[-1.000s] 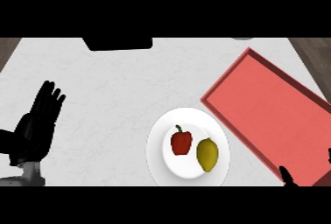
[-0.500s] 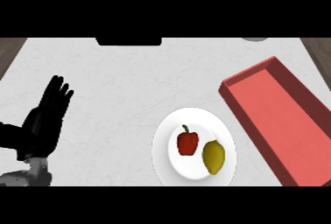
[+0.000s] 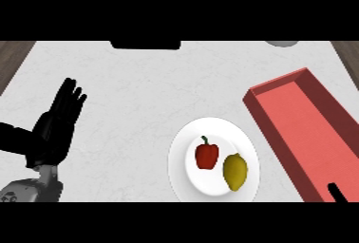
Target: Pick the lemon from the plate and place it in the cardboard box
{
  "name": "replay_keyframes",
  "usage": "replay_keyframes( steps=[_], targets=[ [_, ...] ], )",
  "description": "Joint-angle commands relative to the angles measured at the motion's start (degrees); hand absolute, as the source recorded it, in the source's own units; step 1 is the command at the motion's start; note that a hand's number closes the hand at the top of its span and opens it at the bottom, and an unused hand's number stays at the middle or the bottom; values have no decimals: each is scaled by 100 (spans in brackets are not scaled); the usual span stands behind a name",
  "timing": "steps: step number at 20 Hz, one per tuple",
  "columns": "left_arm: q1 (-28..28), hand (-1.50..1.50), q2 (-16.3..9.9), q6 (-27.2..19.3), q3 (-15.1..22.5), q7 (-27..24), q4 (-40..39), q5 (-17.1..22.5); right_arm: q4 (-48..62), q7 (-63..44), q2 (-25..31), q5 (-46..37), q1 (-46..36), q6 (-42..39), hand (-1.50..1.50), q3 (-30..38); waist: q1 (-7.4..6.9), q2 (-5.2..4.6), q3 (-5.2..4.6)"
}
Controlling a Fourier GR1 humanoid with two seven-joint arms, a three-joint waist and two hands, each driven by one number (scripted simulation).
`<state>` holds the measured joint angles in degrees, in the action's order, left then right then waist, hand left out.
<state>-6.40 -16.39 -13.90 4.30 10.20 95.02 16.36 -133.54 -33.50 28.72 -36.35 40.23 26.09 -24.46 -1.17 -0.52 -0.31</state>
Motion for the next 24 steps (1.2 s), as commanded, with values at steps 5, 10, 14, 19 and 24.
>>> replay_keyframes(
  steps=[5,10,14,19,24],
  targets=[
    [108,0,18,80,-72,-85,-2,-64,-360,-2378,-562,-1781,-1414,-1066,-150,-812,49,39,10],
    [-29,0,186,-87,-28,49,-21,-272,540,-3293,-1632,-1808,-3080,-1822,-150,-999,56,39,24],
    [34,0,207,175,-251,-28,-155,-213,679,-3184,-1895,-2040,-2986,-1973,-150,-1117,116,52,29],
    [143,0,451,162,-86,-146,-202,-401,1713,-2805,-2411,-2745,-2882,-1264,-150,-1401,124,52,30],
    [67,0,286,478,-455,133,-28,-257,1575,-2603,-2443,-2375,-3037,-1557,-150,-886,121,53,31]
  ],
)
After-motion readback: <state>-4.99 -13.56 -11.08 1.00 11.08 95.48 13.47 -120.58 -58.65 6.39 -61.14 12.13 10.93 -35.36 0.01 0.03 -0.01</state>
